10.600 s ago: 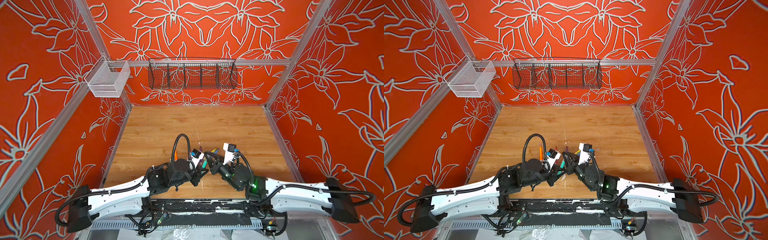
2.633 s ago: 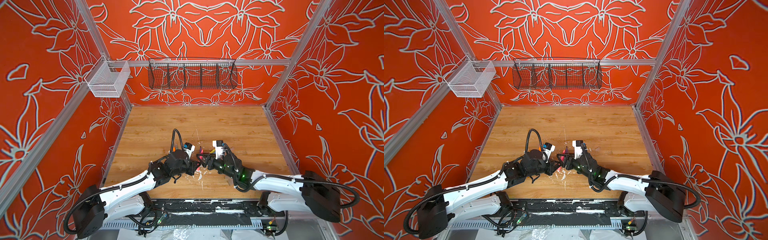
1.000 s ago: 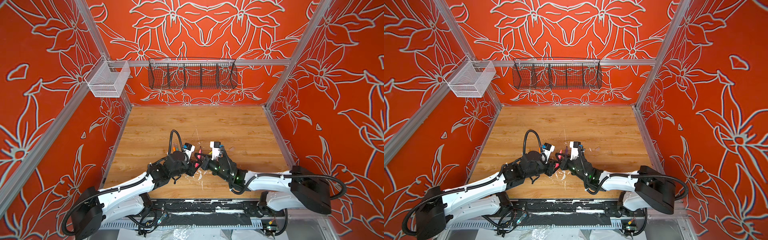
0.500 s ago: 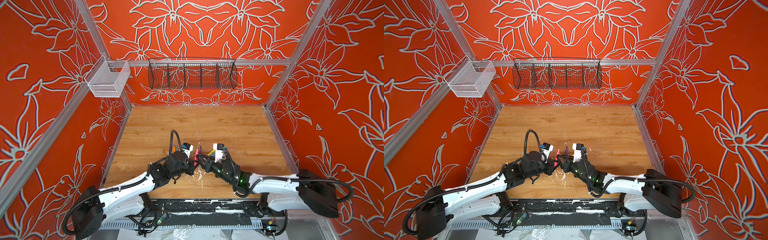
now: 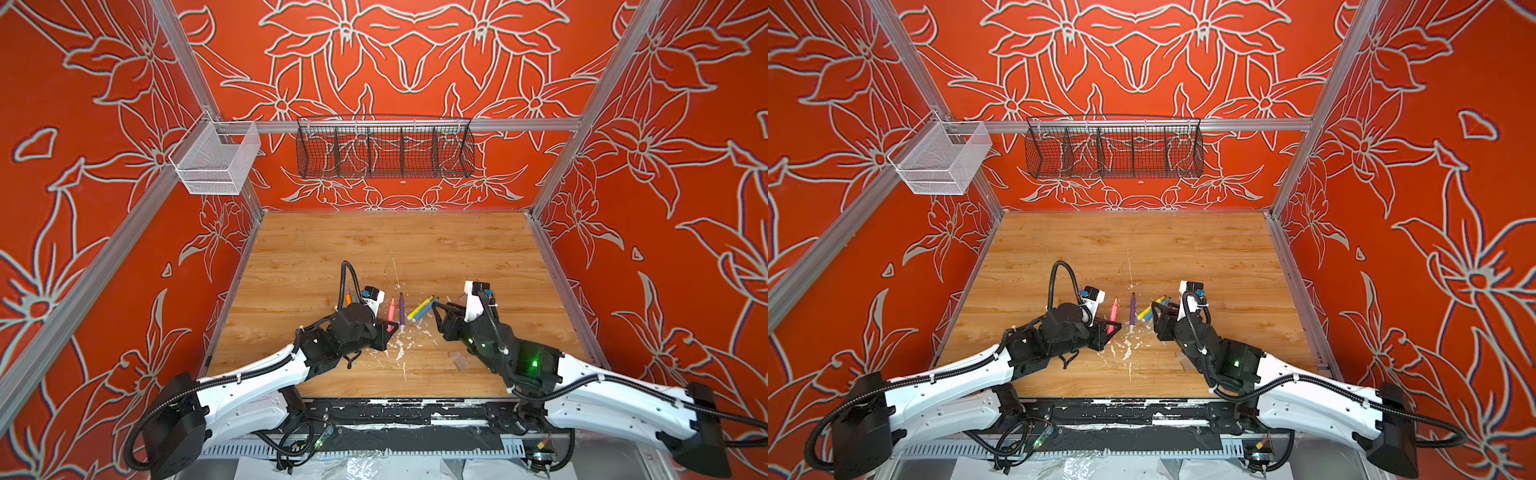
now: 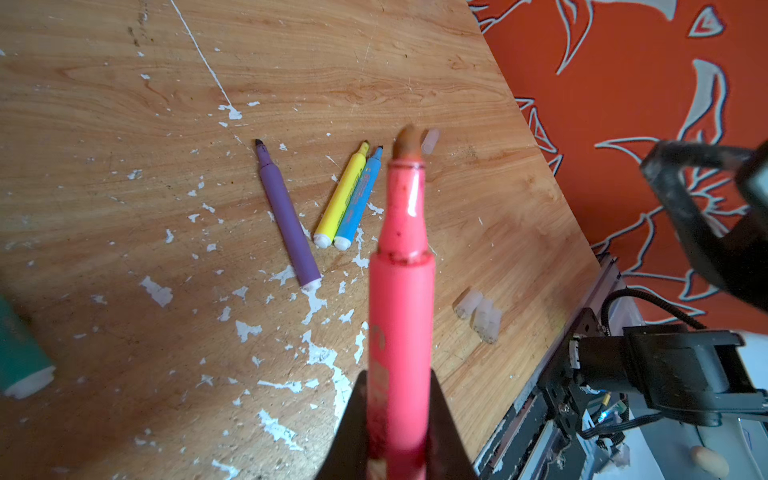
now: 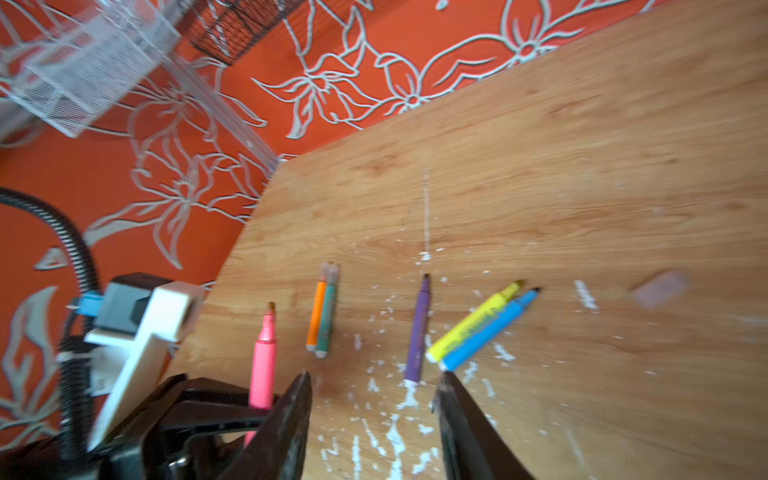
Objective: Insert the pens into the pen caps
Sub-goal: 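Open the right gripper and move it toward the translucent caps on the table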
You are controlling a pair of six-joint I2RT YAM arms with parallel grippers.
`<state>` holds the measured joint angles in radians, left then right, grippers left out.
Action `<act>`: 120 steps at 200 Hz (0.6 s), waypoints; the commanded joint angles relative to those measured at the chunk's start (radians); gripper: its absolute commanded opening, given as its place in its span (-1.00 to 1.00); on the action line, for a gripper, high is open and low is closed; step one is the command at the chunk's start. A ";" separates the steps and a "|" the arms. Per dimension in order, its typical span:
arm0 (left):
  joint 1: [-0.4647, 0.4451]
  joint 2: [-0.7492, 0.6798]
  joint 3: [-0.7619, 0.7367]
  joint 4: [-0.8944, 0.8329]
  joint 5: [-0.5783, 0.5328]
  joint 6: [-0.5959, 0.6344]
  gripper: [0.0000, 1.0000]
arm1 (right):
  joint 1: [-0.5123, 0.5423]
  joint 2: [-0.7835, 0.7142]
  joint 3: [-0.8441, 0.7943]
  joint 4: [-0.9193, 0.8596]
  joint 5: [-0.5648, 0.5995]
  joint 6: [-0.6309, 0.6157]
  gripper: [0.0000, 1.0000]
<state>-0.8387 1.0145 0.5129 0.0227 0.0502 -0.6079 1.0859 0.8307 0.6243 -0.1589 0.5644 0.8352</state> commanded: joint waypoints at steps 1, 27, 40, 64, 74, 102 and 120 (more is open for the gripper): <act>0.001 -0.009 -0.014 0.005 0.011 -0.016 -1.00 | -0.066 0.063 0.065 -0.320 0.110 -0.014 0.02; 0.001 -0.008 -0.012 0.003 0.019 -0.015 -1.00 | -0.322 0.146 0.055 -0.307 -0.127 -0.071 -0.08; 0.001 -0.012 -0.013 -0.003 0.019 -0.016 -1.00 | -0.422 0.179 0.045 -0.282 -0.206 -0.094 -0.12; 0.001 -0.019 -0.015 -0.010 0.014 -0.014 -1.00 | -0.534 0.244 0.054 -0.242 -0.253 -0.137 -0.08; 0.001 -0.019 -0.014 -0.012 0.013 -0.013 -1.00 | -0.592 0.288 0.061 -0.218 -0.324 -0.159 -0.08; 0.001 -0.019 -0.016 -0.016 0.012 -0.012 -1.00 | -0.676 0.422 0.099 -0.181 -0.400 -0.191 -0.09; 0.001 -0.053 -0.018 -0.017 0.013 -0.011 -1.00 | -0.707 0.514 0.138 -0.170 -0.411 -0.207 -0.09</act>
<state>-0.8387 0.9981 0.5034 0.0124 0.0628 -0.6106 0.4107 1.2606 0.7013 -0.3565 0.2314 0.6746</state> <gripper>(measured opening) 0.145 0.454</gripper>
